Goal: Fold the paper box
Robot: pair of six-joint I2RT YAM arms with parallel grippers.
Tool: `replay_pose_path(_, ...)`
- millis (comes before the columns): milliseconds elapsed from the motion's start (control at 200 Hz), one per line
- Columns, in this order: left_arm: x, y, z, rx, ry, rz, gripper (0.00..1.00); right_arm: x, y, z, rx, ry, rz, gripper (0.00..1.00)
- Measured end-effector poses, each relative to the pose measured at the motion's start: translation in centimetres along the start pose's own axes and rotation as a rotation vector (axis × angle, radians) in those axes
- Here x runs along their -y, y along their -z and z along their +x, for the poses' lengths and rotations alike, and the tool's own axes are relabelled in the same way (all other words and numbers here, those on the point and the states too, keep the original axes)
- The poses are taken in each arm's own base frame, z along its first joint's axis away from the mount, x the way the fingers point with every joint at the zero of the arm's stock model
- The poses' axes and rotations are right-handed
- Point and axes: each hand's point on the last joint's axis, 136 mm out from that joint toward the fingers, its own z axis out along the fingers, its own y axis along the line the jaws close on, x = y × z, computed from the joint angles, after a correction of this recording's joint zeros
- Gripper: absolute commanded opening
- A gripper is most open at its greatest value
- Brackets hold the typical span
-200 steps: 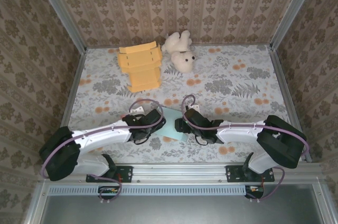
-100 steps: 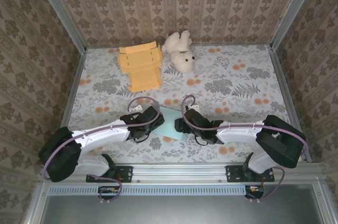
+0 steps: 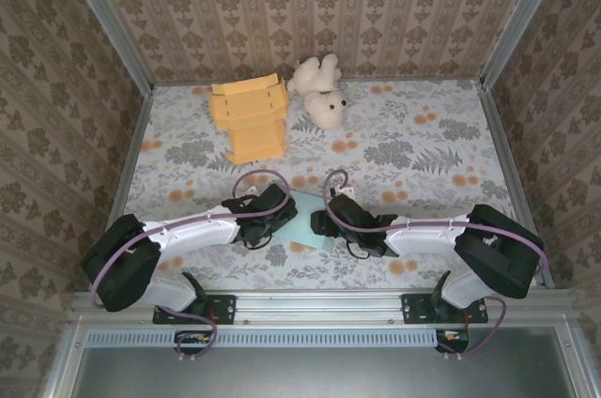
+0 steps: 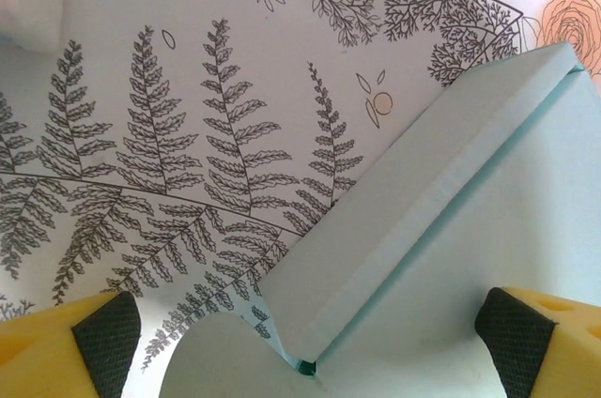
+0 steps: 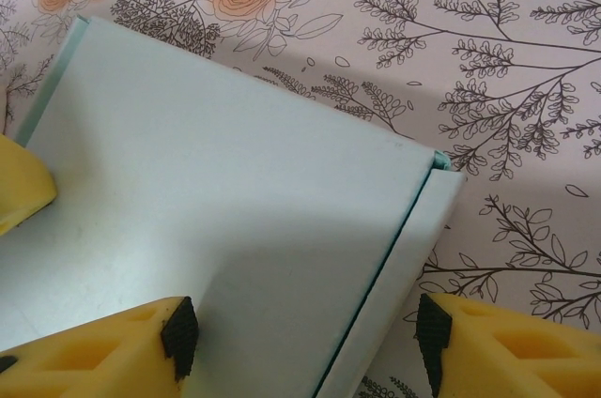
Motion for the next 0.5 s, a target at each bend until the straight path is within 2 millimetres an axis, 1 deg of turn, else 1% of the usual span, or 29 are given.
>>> replay_pose_path(110, 0.13, 0.05, 0.23, -0.004, 0.001, 0.005, 0.93, 0.00, -0.02, 0.01, 0.002, -0.001, -0.003, 0.65)
replay_pose_path(500, 0.38, 0.14, 0.61, -0.012, -0.001, 0.013, 0.88, -0.17, -0.21, -0.08, 0.010, -0.004, -0.011, 0.62)
